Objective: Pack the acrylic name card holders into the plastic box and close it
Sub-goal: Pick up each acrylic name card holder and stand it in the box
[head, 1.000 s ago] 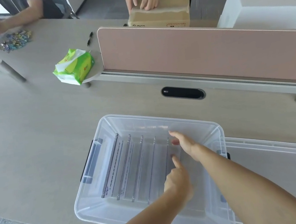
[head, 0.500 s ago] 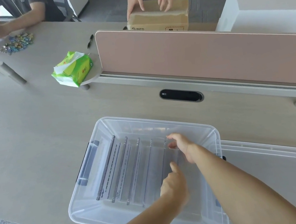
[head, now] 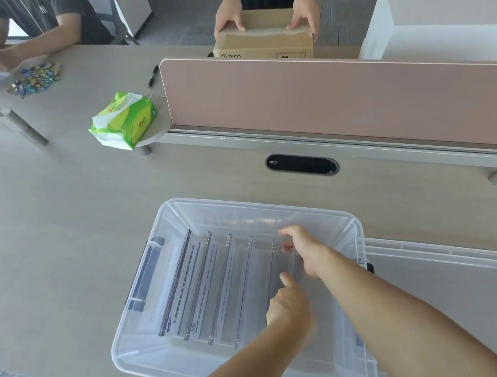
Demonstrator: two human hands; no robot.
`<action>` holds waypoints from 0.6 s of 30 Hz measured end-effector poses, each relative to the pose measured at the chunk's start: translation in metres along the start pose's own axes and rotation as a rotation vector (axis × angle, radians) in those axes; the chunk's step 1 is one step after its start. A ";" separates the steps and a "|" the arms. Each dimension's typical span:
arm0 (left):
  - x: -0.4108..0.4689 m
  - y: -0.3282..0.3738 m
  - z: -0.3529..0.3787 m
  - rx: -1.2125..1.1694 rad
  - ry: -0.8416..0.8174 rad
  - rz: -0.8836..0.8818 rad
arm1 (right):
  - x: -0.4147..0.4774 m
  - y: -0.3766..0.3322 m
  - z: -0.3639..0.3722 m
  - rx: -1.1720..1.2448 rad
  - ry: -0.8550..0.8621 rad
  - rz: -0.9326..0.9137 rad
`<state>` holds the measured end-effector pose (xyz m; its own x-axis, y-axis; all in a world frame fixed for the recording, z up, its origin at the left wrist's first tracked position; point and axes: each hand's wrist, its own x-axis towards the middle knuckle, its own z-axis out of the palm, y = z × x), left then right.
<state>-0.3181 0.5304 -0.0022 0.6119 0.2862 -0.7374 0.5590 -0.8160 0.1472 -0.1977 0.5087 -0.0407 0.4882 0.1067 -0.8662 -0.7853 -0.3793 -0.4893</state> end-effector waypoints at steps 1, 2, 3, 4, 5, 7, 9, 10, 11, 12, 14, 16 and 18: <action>-0.002 0.001 -0.005 -0.012 -0.002 0.005 | -0.003 0.000 0.000 0.001 0.010 -0.004; -0.006 0.000 -0.013 -0.021 -0.004 0.015 | -0.007 0.000 0.000 0.007 0.013 -0.006; -0.008 -0.002 -0.021 -0.029 0.001 0.028 | -0.012 -0.001 0.000 0.011 0.025 -0.021; -0.012 -0.005 -0.030 -0.029 0.004 0.046 | -0.018 -0.001 -0.001 0.011 0.045 -0.045; -0.014 -0.009 -0.040 -0.029 0.012 0.069 | -0.024 -0.001 -0.002 -0.004 0.075 -0.078; -0.015 -0.021 -0.058 -0.037 0.063 0.133 | -0.036 0.000 -0.005 -0.083 0.140 -0.144; -0.012 -0.037 -0.073 -0.072 0.128 0.207 | -0.055 0.000 -0.008 -0.171 0.186 -0.246; -0.010 -0.046 -0.078 -0.092 0.154 0.240 | -0.065 -0.001 -0.010 -0.244 0.194 -0.309; -0.009 -0.056 -0.083 -0.105 0.174 0.265 | -0.074 0.001 -0.012 -0.327 0.205 -0.372; -0.009 -0.067 -0.088 -0.113 0.193 0.287 | -0.085 0.002 -0.013 -0.417 0.230 -0.428; -0.010 -0.090 -0.097 -0.118 0.236 0.330 | -0.106 0.012 -0.014 -0.559 0.308 -0.510; -0.011 -0.116 -0.104 -0.116 0.278 0.371 | -0.128 0.027 -0.012 -0.640 0.358 -0.555; -0.009 -0.136 -0.109 -0.115 0.303 0.399 | -0.148 0.045 -0.009 -0.697 0.400 -0.599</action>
<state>-0.3386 0.6936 0.0567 0.9152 0.1107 -0.3876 0.2967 -0.8359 0.4618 -0.3016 0.4680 0.0667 0.9227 0.1883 -0.3365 -0.0322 -0.8320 -0.5538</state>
